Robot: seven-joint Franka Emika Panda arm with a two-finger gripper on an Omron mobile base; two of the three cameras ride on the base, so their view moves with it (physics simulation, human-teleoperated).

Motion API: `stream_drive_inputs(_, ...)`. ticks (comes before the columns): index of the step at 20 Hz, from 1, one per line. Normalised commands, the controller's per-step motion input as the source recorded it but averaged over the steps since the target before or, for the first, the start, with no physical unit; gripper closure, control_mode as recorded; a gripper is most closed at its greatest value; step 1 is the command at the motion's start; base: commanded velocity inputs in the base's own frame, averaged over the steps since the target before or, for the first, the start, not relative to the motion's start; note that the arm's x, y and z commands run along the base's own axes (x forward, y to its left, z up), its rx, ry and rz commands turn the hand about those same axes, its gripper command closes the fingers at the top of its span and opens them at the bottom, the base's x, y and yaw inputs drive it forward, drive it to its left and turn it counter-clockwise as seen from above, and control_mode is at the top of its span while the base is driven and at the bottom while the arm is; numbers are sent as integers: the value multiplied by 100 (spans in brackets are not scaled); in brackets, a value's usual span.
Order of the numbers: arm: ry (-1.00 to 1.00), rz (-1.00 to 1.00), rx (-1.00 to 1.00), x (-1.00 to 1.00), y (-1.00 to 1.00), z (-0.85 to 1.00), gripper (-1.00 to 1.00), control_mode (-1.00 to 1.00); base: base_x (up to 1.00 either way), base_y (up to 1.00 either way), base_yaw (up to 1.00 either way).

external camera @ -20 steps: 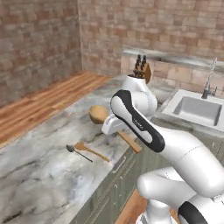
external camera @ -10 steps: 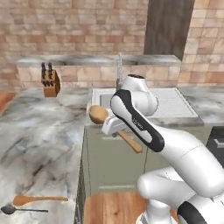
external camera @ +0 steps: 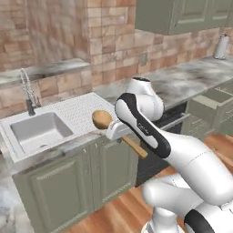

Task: Organize the utensils by type. Pick up the wooden spoons from the counter and place them in the open cabinet. Then pick up the metallic utensils from the counter and place them in the open drawer.

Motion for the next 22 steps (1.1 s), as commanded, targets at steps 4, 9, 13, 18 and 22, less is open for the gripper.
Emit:
stream_drive_inputs(4,0,0,0,0,0,0,100,100,4,-18,-91)
stream_drive_inputs(9,0,0,0,0,0,0,100,100,5,-23,-90)
stream_drive_inputs(13,0,0,0,0,0,0,100,100,18,-26,-79)
stream_drive_inputs(18,0,0,0,0,0,0,100,100,42,-22,-62)
stream_drive_inputs(22,0,0,0,0,0,0,100,100,74,-11,-27)
